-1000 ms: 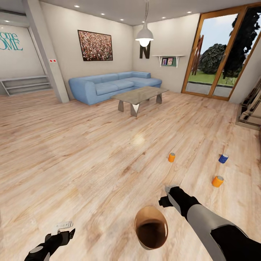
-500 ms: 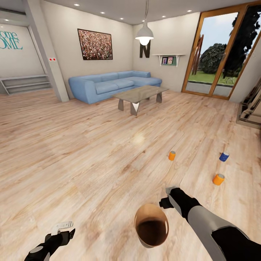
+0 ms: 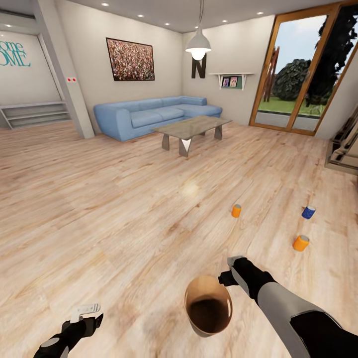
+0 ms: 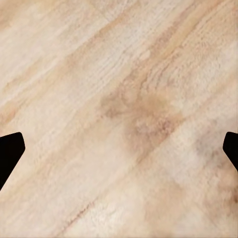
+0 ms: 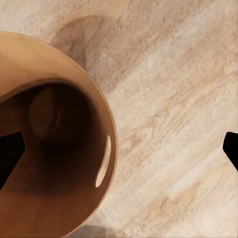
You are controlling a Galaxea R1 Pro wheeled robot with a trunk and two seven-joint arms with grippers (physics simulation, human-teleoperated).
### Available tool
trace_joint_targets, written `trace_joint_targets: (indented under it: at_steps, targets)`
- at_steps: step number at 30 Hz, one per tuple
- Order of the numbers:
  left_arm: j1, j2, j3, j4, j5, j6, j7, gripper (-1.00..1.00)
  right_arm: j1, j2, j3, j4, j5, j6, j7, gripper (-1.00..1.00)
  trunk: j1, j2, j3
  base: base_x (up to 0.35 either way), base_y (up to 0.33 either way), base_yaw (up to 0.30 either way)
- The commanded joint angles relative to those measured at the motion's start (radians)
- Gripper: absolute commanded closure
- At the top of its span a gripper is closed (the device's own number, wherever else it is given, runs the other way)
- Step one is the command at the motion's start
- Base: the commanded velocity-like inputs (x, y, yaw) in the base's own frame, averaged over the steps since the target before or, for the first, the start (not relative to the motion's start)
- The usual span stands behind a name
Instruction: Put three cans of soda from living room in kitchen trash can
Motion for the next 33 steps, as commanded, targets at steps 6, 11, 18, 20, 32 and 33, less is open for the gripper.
trace_joint_targets:
  at_steps: [6,11,18,20,32,33]
  targets:
    - [0.000,-0.001,0.000,0.000,0.000,0.000,0.001,-1.00,0.000,-0.001,-0.001,-0.004,-0.001,-0.001,0.000,-1.00,0.023,-0.042,-0.019,0.000,0.000,0.000]
    - [0.000,-0.001,0.000,0.001,0.000,0.000,0.005,-1.00,0.000,-0.001,-0.002,-0.006,-0.001,-0.001,0.000,-1.00,0.042,-0.077,-0.035,0.000,0.000,0.000]
    - [0.000,-0.001,0.000,0.001,-0.002,0.000,0.011,-1.00,0.000,-0.002,-0.002,-0.008,-0.001,-0.001,0.000,-1.00,0.069,-0.126,-0.056,0.000,0.000,0.000]
    - [0.000,-0.001,0.000,0.001,-0.003,0.000,0.011,-1.00,0.000,-0.003,-0.002,-0.009,-0.002,-0.001,0.000,-1.00,0.077,-0.140,-0.063,0.000,0.000,0.000]
    - [0.000,-0.001,0.000,0.001,-0.002,0.000,0.013,-1.00,0.000,-0.003,-0.003,-0.007,-0.004,-0.027,-0.001,-1.00,0.123,-0.224,-0.100,0.000,0.000,0.000]
    - [0.000,-0.001,0.000,0.001,-0.002,0.000,0.014,-1.00,0.000,-0.003,-0.003,-0.007,-0.004,-0.029,-0.001,-1.00,0.127,-0.231,-0.103,0.000,0.000,0.000]
